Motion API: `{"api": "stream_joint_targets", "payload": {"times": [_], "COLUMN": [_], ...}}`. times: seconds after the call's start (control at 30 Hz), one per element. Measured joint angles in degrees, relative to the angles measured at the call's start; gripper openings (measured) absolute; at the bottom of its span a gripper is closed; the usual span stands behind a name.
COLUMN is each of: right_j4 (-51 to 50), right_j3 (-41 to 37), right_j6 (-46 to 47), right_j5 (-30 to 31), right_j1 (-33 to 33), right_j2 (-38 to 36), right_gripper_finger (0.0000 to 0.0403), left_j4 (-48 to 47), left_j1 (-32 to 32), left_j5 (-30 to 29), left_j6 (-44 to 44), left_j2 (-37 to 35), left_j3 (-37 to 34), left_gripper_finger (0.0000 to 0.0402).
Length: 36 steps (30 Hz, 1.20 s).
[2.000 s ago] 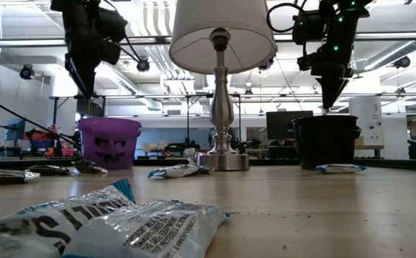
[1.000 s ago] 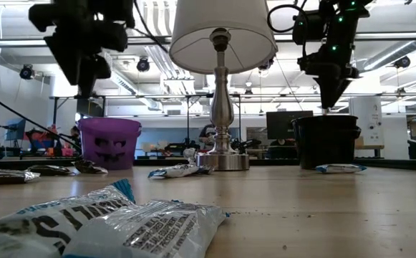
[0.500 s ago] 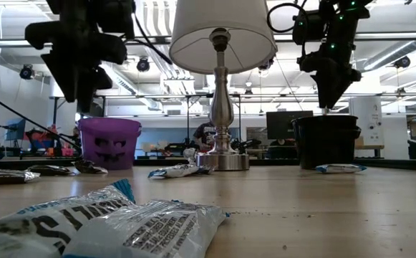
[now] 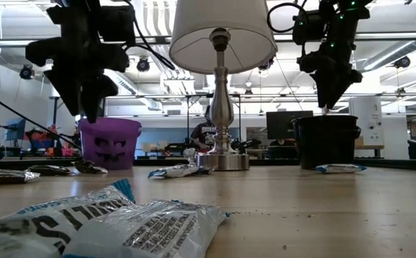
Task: Organize candy in baskets
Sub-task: Put the brown chocolate bar into the purple bucket
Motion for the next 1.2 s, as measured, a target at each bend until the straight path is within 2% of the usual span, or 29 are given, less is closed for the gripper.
{"api": "stream_joint_targets", "payload": {"times": [0.4, 0.67, 0.97, 1.2], "right_j4": [-0.25, -0.48, -0.65, -0.62], "right_j3": [0.0, 0.0, 0.0, 0.0], "right_j6": [2.41, 2.49, 2.36, 2.34], "right_j5": [-0.6, -0.62, -0.59, -0.48], "right_j1": [0.09, 0.09, 0.09, 0.09], "right_j2": [0.0, 0.0, 0.0, 0.0], "right_gripper_finger": [0.0162, 0.0162, 0.0162, 0.0162], "left_j4": [3.23, 6.06, 2.7, 6.43], "left_j1": [0.17, 0.17, 0.17, 0.28], "left_j5": [-1.08, -6.91, -6.98, -7.06], "left_j6": [4.78, 6.87, 6.52, 9.82], "left_j2": [10.64, 15.88, 15.93, 15.92], "left_j3": [-4.48, -4.41, -1.02, 0.02], "left_gripper_finger": [0.0223, 0.0223, 0.0223, 0.0223]}}
